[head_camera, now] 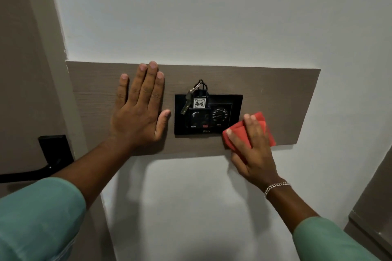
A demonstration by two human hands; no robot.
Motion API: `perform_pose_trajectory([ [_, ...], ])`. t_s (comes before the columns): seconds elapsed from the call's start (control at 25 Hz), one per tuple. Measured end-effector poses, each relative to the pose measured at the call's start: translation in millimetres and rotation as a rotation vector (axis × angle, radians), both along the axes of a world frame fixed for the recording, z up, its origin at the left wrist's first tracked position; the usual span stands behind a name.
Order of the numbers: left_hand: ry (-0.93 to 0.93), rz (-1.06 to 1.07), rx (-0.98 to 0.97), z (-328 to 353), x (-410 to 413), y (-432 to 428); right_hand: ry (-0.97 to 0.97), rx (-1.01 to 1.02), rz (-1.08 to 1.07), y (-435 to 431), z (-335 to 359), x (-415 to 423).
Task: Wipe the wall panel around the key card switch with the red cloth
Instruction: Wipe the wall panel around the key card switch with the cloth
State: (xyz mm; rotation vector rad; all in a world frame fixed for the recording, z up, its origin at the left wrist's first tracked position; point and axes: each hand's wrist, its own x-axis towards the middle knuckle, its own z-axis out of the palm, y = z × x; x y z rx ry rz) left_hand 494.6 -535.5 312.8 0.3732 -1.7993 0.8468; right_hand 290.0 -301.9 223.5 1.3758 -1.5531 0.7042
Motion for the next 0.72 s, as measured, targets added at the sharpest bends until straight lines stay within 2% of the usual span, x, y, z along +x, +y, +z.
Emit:
perform_pose_trajectory([
  [0.08,0.002,0.001,0.014,-0.2,0.1,-0.2,-0.307,-0.301,0.064,-6.1,10.8,11.3],
  [0.16,0.001,-0.011,0.040,-0.7,1.0,2.4,-0.465,-0.522,0.180,-30.5,29.9,38.1],
  [0.24,-0.015,-0.024,0.059,0.2,3.1,3.9,-0.321,-0.490,0.268,-57.4,44.7,66.1],
  [0.32,-0.018,-0.028,0.064,2.2,3.7,3.7,-0.085,-0.335,0.150,-72.6,44.4,76.9],
  [0.36,-0.018,-0.025,0.062,1.6,3.5,4.1,-0.034,-0.303,0.066,-75.9,40.2,76.4],
  [0.44,-0.006,-0.016,0.048,-1.8,2.8,4.2,-0.114,-0.370,-0.034,-81.9,36.8,75.2],
  [0.52,-0.008,-0.017,0.046,-0.3,2.0,3.6,-0.256,-0.458,-0.028,-88.9,40.4,81.7],
  [0.56,-0.009,-0.020,0.051,0.5,2.0,3.2,-0.213,-0.440,-0.018,-89.1,39.8,83.9],
  [0.68,-0.005,-0.020,0.046,-1.0,1.4,4.2,0.111,-0.277,0.000,-76.8,29.2,65.6],
  [0.72,-0.002,-0.019,0.040,-1.0,1.3,4.0,0.096,-0.283,0.006,-76.1,30.3,61.9],
])
